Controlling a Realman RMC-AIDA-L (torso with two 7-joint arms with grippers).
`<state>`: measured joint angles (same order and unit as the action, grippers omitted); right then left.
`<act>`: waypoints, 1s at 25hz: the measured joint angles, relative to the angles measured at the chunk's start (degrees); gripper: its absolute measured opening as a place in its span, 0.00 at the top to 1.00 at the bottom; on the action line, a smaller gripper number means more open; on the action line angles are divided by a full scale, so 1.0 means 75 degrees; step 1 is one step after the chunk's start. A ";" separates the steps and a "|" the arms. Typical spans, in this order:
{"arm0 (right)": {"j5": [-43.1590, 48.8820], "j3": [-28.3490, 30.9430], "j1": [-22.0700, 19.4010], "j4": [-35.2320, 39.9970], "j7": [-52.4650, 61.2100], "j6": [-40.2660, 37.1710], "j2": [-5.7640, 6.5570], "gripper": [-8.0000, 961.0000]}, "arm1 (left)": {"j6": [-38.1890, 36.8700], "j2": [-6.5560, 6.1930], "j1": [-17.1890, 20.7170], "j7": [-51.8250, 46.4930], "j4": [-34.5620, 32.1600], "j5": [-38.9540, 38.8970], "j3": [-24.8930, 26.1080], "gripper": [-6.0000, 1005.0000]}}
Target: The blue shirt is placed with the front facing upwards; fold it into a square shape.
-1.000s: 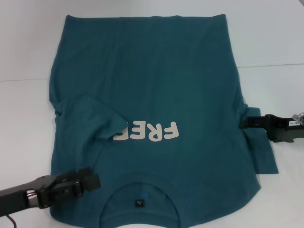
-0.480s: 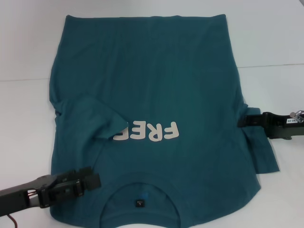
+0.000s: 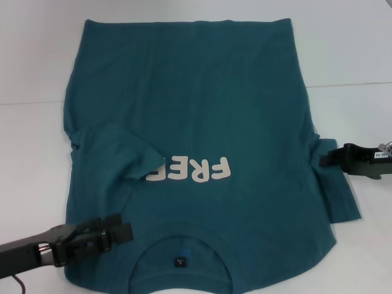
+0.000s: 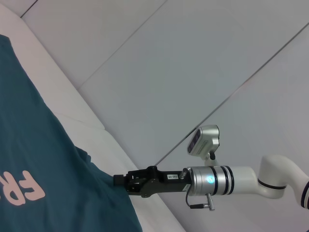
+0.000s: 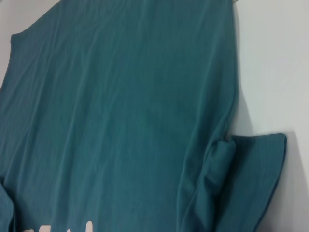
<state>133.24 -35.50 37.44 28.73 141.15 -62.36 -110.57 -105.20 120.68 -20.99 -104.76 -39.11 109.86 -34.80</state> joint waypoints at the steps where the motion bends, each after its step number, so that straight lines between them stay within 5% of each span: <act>1: 0.0000 -0.0001 0.0001 0.0000 0.0000 0.0000 0.0000 0.45 | 0.0001 0.0000 -0.0003 0.0000 0.0000 0.0000 0.0000 0.05; 12: 0.0179 -0.0038 0.0064 0.0000 0.0017 0.0003 0.0000 0.92 | 0.0011 0.0000 -0.0016 0.0000 -0.0001 -0.0001 0.0018 0.05; 25: 0.0135 0.0471 -0.0333 0.0937 0.0149 -0.1007 0.0149 0.98 | -0.0003 0.0000 0.0073 -0.0002 -0.0001 -0.0011 0.0119 0.05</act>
<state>134.25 -31.96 34.95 35.75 142.27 -69.90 -109.45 -105.22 120.67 -20.44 -104.78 -39.11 109.78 -33.91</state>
